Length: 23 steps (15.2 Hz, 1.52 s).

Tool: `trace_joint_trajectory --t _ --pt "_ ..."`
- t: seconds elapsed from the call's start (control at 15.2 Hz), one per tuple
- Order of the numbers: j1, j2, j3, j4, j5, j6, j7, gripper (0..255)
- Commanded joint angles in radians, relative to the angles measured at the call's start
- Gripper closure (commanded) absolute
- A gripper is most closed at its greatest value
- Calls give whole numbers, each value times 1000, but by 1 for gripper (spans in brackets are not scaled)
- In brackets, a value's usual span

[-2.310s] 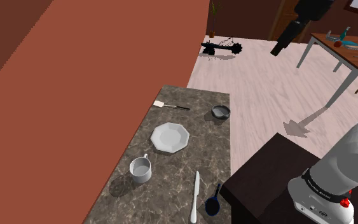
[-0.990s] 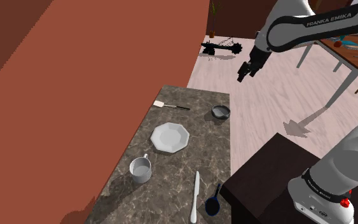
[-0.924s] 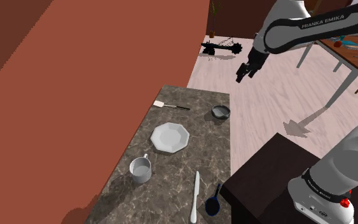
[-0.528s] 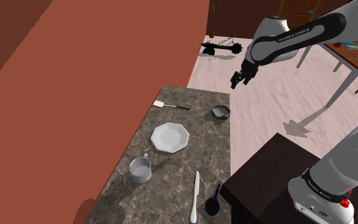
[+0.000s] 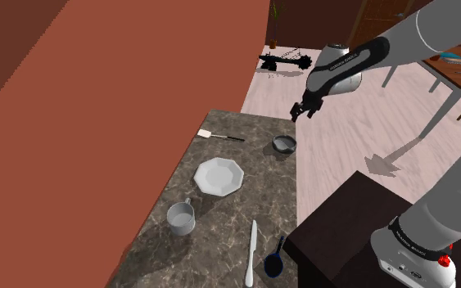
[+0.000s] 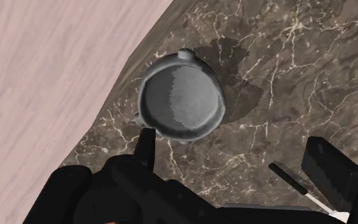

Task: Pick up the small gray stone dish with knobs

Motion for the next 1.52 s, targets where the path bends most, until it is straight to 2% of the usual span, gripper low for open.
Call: trace_joint_trajectory --t 0.0,0.4,0.86,1.45 --pt "-11 90 -3 41 26 40 -10 0" --pt "-56 312 2 173 90 105 -26 0" --pt "-116 567 15 369 141 136 -24 0" --pt "-131 658 35 403 155 194 -37 0"
